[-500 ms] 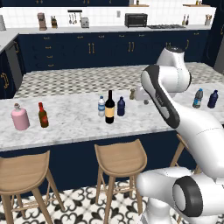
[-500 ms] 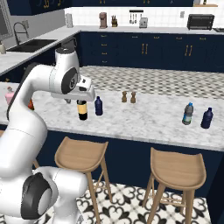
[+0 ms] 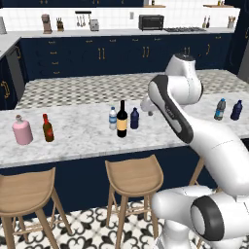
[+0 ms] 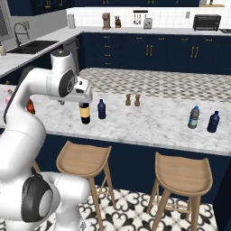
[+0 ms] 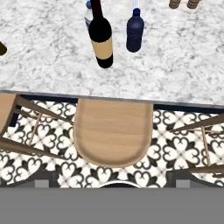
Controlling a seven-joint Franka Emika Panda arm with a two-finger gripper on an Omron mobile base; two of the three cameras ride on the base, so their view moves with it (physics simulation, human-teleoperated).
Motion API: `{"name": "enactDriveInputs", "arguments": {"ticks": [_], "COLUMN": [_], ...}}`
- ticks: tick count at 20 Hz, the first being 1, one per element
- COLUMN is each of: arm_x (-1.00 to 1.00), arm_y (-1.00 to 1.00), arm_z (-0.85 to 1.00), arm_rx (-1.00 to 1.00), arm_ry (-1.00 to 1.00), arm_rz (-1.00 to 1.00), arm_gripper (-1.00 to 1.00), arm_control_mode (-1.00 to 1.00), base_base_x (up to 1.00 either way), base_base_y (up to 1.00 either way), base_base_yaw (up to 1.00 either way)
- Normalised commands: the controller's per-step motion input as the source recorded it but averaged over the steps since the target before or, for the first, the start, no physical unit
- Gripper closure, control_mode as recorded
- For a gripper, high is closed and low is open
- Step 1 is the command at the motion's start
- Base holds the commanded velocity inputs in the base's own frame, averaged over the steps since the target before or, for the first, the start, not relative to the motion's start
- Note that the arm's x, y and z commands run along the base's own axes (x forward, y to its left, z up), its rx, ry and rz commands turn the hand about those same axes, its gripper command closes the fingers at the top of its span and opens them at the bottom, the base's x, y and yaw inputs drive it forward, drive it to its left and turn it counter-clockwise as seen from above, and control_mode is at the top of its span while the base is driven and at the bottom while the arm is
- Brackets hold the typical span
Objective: Move the plastic bottles in the middle to the plastics group, and the glass bottles in the middle to the glass group.
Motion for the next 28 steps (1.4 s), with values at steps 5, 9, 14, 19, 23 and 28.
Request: {"name": "enactDriveInputs", "arguments": {"ticks": [5,9,14,19,23,28], "arm_x": [0.49,1.0,0.96,0.53,0.22,0.43], "arm_y": [0.94,0.32,0.01,-0.17,0.0,0.0], "arm_z": [-0.01,0.0,0.0,-0.05,-0.48,-0.38], "arm_rx": [-0.07,-0.07,-0.03,0.01,0.08,0.05], "arm_ry": [-0.1,-0.01,0.0,0.0,0.0,-0.04], "arm_rz": [0.0,0.0,0.0,0.01,0.07,0.06], "arm_gripper": [-1.0,-1.0,-1.0,-1.0,-1.0,-1.0], "arm_control_mode": [-1.0,-1.0,-1.0,-1.0,-1.0,-1.0], "base_base_x": [0.0,0.0,0.0,0.0,0.0,0.0], "base_base_y": [0.0,0.0,0.0,0.0,0.0,0.0], "base_base_yaw": [0.0,0.0,0.0,0.0,0.0,0.0]}}
